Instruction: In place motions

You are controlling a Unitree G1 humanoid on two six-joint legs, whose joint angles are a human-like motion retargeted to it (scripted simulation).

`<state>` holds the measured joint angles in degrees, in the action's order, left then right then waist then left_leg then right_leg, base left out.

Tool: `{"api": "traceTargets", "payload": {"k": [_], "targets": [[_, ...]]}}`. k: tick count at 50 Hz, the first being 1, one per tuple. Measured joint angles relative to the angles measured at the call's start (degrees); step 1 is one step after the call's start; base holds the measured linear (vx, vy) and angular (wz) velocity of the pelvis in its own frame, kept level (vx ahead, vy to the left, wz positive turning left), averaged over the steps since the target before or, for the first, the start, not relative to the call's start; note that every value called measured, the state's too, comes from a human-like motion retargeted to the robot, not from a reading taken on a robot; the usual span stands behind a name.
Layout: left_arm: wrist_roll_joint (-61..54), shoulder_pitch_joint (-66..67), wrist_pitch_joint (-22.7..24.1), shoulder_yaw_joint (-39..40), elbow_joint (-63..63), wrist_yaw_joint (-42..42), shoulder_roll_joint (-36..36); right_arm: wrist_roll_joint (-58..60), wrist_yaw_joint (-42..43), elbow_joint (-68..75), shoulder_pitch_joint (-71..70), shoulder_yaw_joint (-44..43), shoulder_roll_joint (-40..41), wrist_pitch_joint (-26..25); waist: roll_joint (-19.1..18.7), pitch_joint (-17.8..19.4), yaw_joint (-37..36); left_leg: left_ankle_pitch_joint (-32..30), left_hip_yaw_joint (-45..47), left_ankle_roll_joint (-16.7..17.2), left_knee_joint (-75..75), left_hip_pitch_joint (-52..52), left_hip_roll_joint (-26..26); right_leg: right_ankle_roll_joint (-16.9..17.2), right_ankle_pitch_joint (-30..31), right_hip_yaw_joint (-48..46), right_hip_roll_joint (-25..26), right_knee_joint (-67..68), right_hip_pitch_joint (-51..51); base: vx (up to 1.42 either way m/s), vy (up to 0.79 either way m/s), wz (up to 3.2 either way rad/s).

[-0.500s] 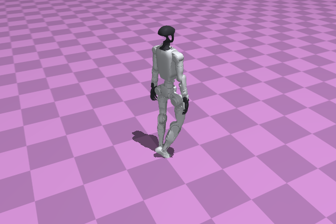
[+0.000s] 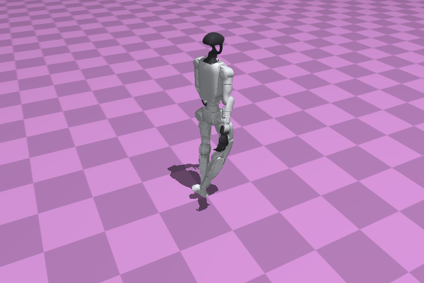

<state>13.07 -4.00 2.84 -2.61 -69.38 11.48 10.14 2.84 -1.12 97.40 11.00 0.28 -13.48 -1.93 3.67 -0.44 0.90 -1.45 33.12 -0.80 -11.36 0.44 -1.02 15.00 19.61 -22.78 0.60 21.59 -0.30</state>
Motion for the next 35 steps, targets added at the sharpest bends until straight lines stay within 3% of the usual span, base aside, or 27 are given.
{"api": "traceTargets", "payload": {"k": [3,5,7,9,10,12,15,17,22,25,27,30,33,35], "targets": [[-0.01,9.51,-2.31,7.25,-10.59,1.15,-3.0,1.69,-0.89,-3.0,-10.09,7.52,3.33,0.26,3.14,-0.68,-2.98,-7.25,6.43,0.86,-16.68,-3.23,0.33,0.0,-13.31,-6.9,-8.74,-12.37,9.01,0.04,0.2,-0.99],[0.72,13.01,-5.37,12.09,-19.19,2.47,-2.88,2.39,-3.67,-9.58,-17.8,10.43,5.86,0.9,3.32,0.52,-6.62,-16.18,8.89,-2.43,-39.57,-13.53,-10.57,0.0,-16.36,-3.83,-10.13,-14.39,8.25,-0.12,0.03,-0.94],[-1.79,17.07,-7.64,14.75,-26.34,2.07,-1.93,3.93,-5.74,-18.26,-25.19,12.65,7.44,2.65,1.86,4.49,-10.25,-13.08,-0.28,-5.37,-56.84,-26.21,-13.94,-0.8,-17.05,1.22,-8.61,-14.84,8.02,-0.16,-0.27,-1.1],[-5.66,21.38,-10.2,17.09,-28.02,3.78,-1.03,6.72,-7.42,-26.18,-34.32,14.81,7.65,4.15,1.78,10.19,-15.01,-6.42,-1.01,-6.24,-73.52,-34.04,-22.27,-4.7,-18.42,3.13,-7.45,-14.64,8.51,-0.34,-0.36,-1.72],[-7.18,23.48,-11.64,17.7,-28.02,5.05,-0.75,9.24,-7.68,-30.06,-38.32,14.52,7.38,5.01,2.48,12.34,-16.9,-5.08,-2.11,-6.21,-79.16,-39.05,-24.55,-6.74,-19.21,2.59,-7.21,-15.2,8.84,-0.41,-0.25,-1.21],[-7.48,26.51,-12.73,19.7,-28.02,3.05,-0.85,11.87,-5.47,-36.75,-43.71,14.54,6.04,6.56,3.25,15.23,-20.49,-2.3,-3.96,-7.16,-86.06,-48.49,-25.96,-7.38,-18.5,6.04,-8.16,-14.55,7.36,-0.29,-0.16,-0.84],[-6.25,31.55,-8.99,22.44,-28.02,-1.48,-0.56,12.16,0.01,-45.2,-46.4,14.42,4.01,9.34,4.98,15.6,-26.5,1.8,-2.58,-8.24,-91.38,-59.19,-29.04,-9.08,-17.91,9.32,-9.53,-13.25,4.14,0.05,-0.03,-0.64],[-6.07,33.97,-7.52,22.82,-28.02,-2.21,-0.09,10.56,2.65,-48.9,-46.37,14.03,3.35,11.45,6.43,14.42,-28.55,2.94,-0.26,-9.47,-90.8,-63.47,-28.15,-8.93,-17.96,10.1,-11.08,-12.28,1.84,0.14,0.07,-0.01],[-7.84,33.28,-8.49,25.64,-28.02,-0.95,-1.25,8.93,2.49,-52.93,-44.63,13.93,3.3,14.31,6.5,13.86,-28.86,4.08,2.26,-8.92,-88.12,-60.83,-27.44,-8.43,-18.39,9.35,-11.2,-12.75,2.39,0.02,0.03,0.3],[-11.51,29.88,-8.25,26.95,-27.85,0.09,-2.68,9.52,3.58,-49.73,-40.87,15.42,4.29,14.56,4.99,11.77,-25.9,3.21,0.56,-6.92,-84.33,-52.66,-25.53,-7.41,-18.5,7.28,-9.34,-14.87,5.31,0.05,0.1,0.65],[-12.46,27.45,-7.51,26.68,-25.84,1.36,-3.83,10.85,3.89,-44.9,-37.21,16.31,5.03,13.95,3.94,9.45,-22.95,2.26,-0.81,-4.96,-77.57,-45.55,-20.94,-5.82,-18.53,4.74,-8.89,-16.33,6.86,0.04,0.19,0.91],[-11.62,24.26,-6.4,23.85,-22.35,2.99,-4.92,13.18,2.92,-34.31,-29.68,16.47,6.14,12.09,4.06,4.89,-18.07,1.19,-1.75,-1.32,-60.03,-32.36,-9.34,-2.74,-19.18,0.86,-10.45,-17.35,8.22,0.18,0.18,0.99],[-10.98,21.14,-5.98,17.07,-20.5,1.3,-3.84,15.58,-0.83,-21.21,-19.39,13.53,6.34,9.35,4.67,-0.78,-12.28,-3.5,-8.49,1.73,-33.32,-18.01,4.7,-0.3,-19.28,-3.93,-10.4,-16.78,9.8,0.4,0.2,0.94],[-10.93,17.93,-5.76,10.79,-20.11,-0.84,-2.01,16.12,-3.47,-13.07,-12.07,11.34,5.72,6.59,3.89,-3.97,-10.94,1.19,-12.17,1.7,-15.0,-8.86,9.18,0.0,-15.01,-5.4,-8.07,-13.67,9.07,0.37,0.01,0.06]]}}
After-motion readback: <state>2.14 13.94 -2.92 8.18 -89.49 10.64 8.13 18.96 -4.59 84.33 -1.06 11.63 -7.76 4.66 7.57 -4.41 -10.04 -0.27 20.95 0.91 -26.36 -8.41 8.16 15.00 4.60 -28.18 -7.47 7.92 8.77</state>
